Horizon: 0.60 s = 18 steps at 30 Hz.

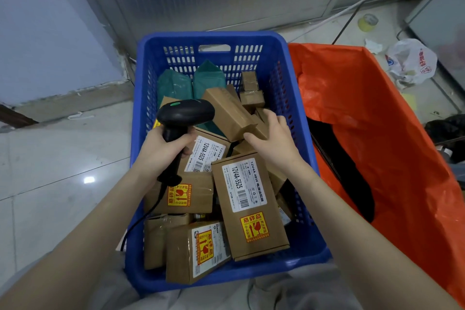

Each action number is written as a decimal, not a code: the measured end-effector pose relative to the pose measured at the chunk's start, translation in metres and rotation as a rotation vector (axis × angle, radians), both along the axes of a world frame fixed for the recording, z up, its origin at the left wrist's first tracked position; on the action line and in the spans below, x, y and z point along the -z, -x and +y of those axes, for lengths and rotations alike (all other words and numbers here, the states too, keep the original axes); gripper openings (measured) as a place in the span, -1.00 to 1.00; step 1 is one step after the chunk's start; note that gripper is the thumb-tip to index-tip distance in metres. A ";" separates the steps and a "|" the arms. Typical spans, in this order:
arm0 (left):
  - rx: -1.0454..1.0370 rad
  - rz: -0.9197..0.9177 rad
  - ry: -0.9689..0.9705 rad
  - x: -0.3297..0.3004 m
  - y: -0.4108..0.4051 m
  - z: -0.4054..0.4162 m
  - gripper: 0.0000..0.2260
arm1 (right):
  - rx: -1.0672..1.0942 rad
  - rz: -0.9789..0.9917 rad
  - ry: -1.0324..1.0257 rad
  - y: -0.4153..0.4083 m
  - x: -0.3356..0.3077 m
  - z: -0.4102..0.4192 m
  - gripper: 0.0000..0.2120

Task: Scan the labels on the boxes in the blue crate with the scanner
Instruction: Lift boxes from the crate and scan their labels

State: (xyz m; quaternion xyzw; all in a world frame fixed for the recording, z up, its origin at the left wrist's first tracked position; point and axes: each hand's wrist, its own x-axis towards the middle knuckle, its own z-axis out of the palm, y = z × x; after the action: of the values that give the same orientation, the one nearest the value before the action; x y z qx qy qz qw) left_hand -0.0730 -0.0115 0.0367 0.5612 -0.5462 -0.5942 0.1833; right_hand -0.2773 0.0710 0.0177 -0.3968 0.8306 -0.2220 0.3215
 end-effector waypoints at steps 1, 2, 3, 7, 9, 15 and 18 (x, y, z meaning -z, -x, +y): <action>0.000 0.008 0.005 0.000 0.003 -0.003 -0.91 | -0.017 0.005 0.014 -0.001 0.000 -0.006 -0.28; 0.001 0.014 0.008 0.001 0.005 -0.006 -0.91 | -0.035 0.014 0.024 -0.002 0.001 -0.012 -0.27; 0.002 0.015 0.012 0.003 0.007 -0.010 -0.89 | -0.054 0.028 0.024 -0.003 0.002 -0.017 -0.26; -0.007 -0.019 0.006 0.013 0.016 -0.022 -0.82 | -0.114 0.058 -0.014 -0.006 0.013 -0.033 -0.22; -0.009 -0.038 -0.008 0.021 0.019 -0.027 -0.79 | -0.141 0.074 -0.049 -0.006 0.020 -0.039 -0.19; -0.051 -0.042 -0.048 0.046 0.016 -0.039 -0.68 | -0.208 0.140 -0.136 -0.007 0.043 -0.055 -0.11; -0.054 -0.023 -0.044 0.052 0.016 -0.041 -0.76 | -0.238 0.171 -0.175 -0.009 0.053 -0.061 -0.06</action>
State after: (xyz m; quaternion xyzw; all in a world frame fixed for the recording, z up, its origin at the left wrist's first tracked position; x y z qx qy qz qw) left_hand -0.0890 -0.0527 -0.0154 0.5864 -0.5198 -0.5944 0.1805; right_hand -0.2684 0.0104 -0.0353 -0.4804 0.8182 -0.0747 0.3068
